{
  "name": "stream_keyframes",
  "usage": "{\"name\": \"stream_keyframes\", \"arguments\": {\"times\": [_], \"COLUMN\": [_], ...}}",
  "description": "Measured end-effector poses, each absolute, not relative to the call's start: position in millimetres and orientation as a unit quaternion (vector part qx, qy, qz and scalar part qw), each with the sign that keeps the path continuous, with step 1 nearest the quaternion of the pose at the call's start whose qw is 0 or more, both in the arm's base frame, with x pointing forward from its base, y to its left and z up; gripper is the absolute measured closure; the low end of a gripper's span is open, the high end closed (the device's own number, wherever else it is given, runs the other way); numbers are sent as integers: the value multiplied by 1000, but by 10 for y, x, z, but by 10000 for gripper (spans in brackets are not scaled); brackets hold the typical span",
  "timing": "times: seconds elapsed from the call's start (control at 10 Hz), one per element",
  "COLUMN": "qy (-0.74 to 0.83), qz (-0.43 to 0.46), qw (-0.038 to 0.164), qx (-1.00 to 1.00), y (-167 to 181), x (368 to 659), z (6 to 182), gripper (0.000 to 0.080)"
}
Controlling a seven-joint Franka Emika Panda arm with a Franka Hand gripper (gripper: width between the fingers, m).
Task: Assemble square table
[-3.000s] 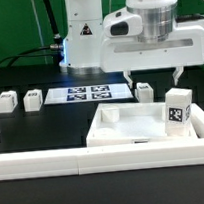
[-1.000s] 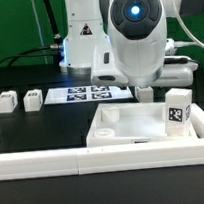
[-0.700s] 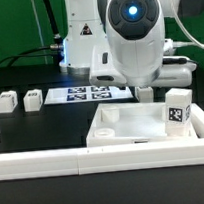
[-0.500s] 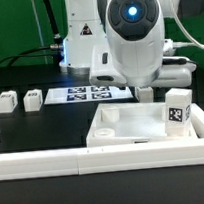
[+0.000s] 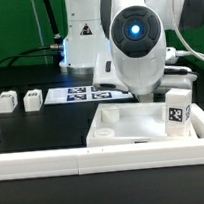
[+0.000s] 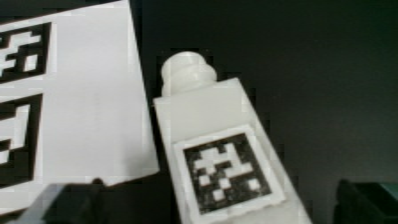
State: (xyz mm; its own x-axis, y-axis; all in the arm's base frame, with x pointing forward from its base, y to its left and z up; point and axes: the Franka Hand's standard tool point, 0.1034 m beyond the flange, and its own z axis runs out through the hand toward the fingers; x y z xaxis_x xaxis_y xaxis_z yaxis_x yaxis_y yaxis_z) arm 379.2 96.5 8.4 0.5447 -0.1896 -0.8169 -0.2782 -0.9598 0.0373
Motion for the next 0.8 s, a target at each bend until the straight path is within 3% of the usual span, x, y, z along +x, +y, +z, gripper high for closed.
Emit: {"name": "stream_keyframes", "arguments": {"times": [0.2, 0.8], "qy": [134, 138], "qz": [458, 458], "qw": [49, 51], "qx": [-877, -877], "y": [954, 924], "x": [3796, 3803], "z": [85, 85], "gripper": [513, 510]}}
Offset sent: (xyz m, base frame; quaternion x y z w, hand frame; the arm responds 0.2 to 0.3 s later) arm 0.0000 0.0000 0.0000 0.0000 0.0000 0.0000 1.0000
